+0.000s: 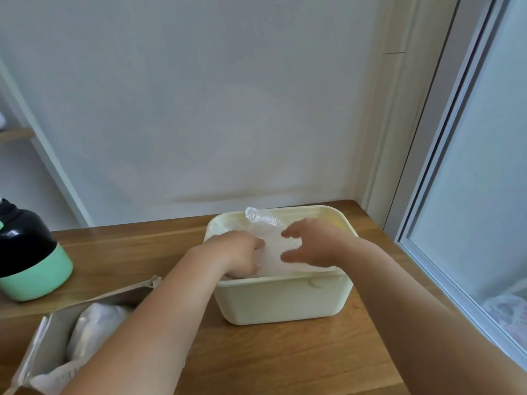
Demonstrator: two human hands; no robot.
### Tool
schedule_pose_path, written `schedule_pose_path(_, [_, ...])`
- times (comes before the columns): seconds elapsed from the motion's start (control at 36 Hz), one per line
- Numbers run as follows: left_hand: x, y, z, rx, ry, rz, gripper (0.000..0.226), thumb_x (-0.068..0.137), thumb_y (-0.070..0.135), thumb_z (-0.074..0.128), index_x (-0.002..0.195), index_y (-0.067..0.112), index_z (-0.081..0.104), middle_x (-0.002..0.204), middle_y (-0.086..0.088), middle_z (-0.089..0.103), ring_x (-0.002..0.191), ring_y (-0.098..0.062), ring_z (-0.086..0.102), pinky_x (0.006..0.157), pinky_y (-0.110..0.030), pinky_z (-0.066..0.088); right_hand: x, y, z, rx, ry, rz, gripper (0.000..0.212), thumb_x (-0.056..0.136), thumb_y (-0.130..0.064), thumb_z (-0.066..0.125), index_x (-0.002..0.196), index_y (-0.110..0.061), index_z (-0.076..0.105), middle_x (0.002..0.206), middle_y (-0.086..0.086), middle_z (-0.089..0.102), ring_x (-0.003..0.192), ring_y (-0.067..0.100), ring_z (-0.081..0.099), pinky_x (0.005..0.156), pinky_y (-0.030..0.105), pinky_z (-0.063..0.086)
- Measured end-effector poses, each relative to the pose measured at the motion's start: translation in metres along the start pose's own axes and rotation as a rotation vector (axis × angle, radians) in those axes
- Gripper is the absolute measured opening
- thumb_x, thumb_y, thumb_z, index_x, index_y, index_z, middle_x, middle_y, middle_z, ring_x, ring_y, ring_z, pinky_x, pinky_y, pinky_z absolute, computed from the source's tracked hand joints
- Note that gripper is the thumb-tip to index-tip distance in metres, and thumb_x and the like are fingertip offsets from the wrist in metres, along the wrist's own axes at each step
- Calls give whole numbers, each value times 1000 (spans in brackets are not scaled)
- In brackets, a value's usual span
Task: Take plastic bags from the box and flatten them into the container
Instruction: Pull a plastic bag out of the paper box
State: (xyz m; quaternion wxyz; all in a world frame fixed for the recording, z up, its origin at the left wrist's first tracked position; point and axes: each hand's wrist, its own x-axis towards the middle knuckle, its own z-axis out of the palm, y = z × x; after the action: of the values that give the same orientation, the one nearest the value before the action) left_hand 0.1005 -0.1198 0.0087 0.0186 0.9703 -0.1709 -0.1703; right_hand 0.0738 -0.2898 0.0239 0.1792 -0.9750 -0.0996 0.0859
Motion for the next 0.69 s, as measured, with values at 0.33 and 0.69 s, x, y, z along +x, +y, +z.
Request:
schedule_pose_path(0.33, [7,-1,4,-113,27,19,60,91,37,62,146,31,39,147,4,45,130,-20,46,105,-31,40,10,17,6,-16,-116,142,69,89,-35,63,147,-19,31,152,-1,32,137,19,34,107,29,29])
schedule_pose_path(0.69, [-116,-60,3,-547,704,-8,10,91,32,63,89,42,66,91,27,61,85,12,56,72,-6,39,-30,-75,23,358,424,-166,27,91,-32,56,116,-24,62,93,-17,59,84,5,55,77,22,45])
